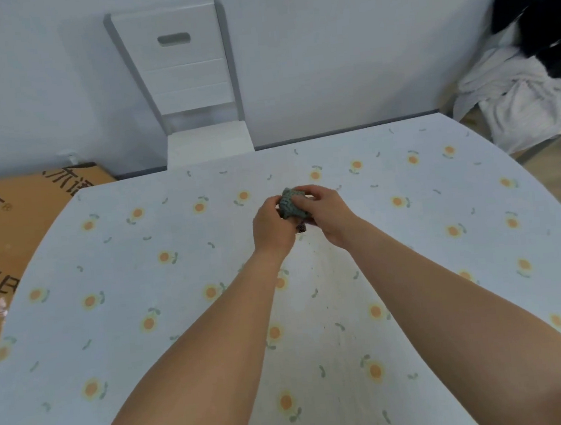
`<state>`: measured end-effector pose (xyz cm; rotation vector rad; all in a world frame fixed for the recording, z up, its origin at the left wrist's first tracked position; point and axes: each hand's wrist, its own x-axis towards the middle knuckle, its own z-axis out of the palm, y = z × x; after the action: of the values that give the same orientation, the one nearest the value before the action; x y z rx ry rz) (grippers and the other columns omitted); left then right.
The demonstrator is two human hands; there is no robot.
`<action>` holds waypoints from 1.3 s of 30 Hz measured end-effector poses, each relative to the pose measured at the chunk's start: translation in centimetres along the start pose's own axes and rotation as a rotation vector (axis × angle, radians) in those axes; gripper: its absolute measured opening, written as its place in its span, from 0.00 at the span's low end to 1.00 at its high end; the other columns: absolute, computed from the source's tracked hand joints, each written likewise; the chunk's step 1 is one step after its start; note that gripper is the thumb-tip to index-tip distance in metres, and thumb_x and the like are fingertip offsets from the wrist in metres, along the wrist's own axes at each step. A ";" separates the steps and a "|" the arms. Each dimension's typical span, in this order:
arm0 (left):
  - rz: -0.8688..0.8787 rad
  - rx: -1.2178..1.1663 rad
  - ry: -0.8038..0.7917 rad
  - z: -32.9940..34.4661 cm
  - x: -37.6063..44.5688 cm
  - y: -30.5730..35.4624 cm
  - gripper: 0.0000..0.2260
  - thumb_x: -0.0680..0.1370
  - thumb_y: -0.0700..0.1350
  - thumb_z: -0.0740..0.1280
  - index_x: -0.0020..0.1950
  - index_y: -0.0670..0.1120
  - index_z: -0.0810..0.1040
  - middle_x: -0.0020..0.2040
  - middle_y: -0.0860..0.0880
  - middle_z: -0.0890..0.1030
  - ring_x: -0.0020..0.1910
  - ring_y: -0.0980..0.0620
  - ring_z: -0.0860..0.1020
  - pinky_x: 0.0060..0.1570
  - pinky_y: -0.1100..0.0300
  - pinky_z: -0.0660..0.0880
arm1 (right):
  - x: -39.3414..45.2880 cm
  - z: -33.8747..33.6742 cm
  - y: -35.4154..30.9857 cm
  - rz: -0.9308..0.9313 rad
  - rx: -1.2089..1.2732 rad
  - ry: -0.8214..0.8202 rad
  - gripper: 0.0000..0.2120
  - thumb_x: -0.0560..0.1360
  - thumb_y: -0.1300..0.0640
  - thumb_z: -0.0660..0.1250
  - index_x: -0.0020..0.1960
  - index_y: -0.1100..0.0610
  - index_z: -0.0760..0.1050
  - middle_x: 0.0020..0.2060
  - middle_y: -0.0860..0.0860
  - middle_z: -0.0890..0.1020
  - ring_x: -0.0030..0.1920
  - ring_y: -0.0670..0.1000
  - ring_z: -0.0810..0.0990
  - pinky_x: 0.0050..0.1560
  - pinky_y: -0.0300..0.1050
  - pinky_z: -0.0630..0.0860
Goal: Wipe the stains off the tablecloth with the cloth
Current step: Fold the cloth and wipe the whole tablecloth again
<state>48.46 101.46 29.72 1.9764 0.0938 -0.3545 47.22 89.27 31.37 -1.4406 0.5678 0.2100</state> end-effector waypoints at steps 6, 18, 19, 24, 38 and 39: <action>-0.125 -0.069 -0.118 0.4 4.8 -2.4 0.38 0.73 0.47 0.76 0.78 0.47 0.59 0.72 0.44 0.71 0.67 0.46 0.73 0.65 0.48 0.74 | 5.8 -0.7 0.9 0.107 0.109 0.063 0.12 0.76 0.65 0.69 0.59 0.65 0.79 0.50 0.60 0.84 0.48 0.59 0.85 0.49 0.54 0.82; -0.030 0.980 -0.354 -3.5 12.2 -9.6 0.68 0.60 0.65 0.79 0.80 0.45 0.34 0.80 0.47 0.33 0.79 0.46 0.33 0.78 0.44 0.40 | 23.4 -6.0 1.9 -0.203 -1.192 0.616 0.16 0.76 0.67 0.58 0.61 0.63 0.75 0.57 0.59 0.78 0.57 0.60 0.75 0.56 0.50 0.74; -0.025 0.978 -0.340 -3.4 12.3 -9.6 0.68 0.60 0.65 0.79 0.80 0.45 0.34 0.80 0.47 0.32 0.79 0.46 0.33 0.78 0.45 0.40 | 24.1 -4.5 2.3 -0.230 -1.211 0.613 0.19 0.75 0.68 0.57 0.64 0.63 0.75 0.61 0.59 0.77 0.59 0.60 0.73 0.59 0.50 0.73; -0.023 0.950 -0.310 -3.5 11.9 -9.3 0.68 0.59 0.64 0.80 0.80 0.45 0.35 0.81 0.47 0.35 0.79 0.47 0.35 0.78 0.45 0.40 | 23.4 9.6 3.6 -0.570 -1.203 0.079 0.22 0.75 0.67 0.60 0.68 0.56 0.74 0.70 0.54 0.72 0.65 0.59 0.69 0.65 0.49 0.69; -0.018 1.038 -0.284 -3.8 10.6 -8.9 0.64 0.64 0.67 0.76 0.81 0.42 0.37 0.80 0.41 0.36 0.79 0.42 0.37 0.78 0.45 0.42 | 21.3 -6.2 3.1 -0.180 -1.289 0.681 0.13 0.77 0.64 0.58 0.58 0.65 0.76 0.58 0.62 0.75 0.57 0.62 0.73 0.56 0.48 0.68; -0.019 1.069 -0.260 -4.0 9.7 -9.2 0.63 0.64 0.68 0.75 0.81 0.42 0.37 0.80 0.40 0.37 0.79 0.41 0.37 0.78 0.45 0.42 | 21.5 -3.6 2.9 -0.225 -1.263 0.616 0.13 0.76 0.65 0.60 0.57 0.64 0.77 0.59 0.62 0.75 0.57 0.61 0.73 0.56 0.48 0.69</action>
<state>56.48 108.00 20.38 2.9472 -0.3095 -0.7791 63.31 81.91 18.27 -2.8285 0.8066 -0.1087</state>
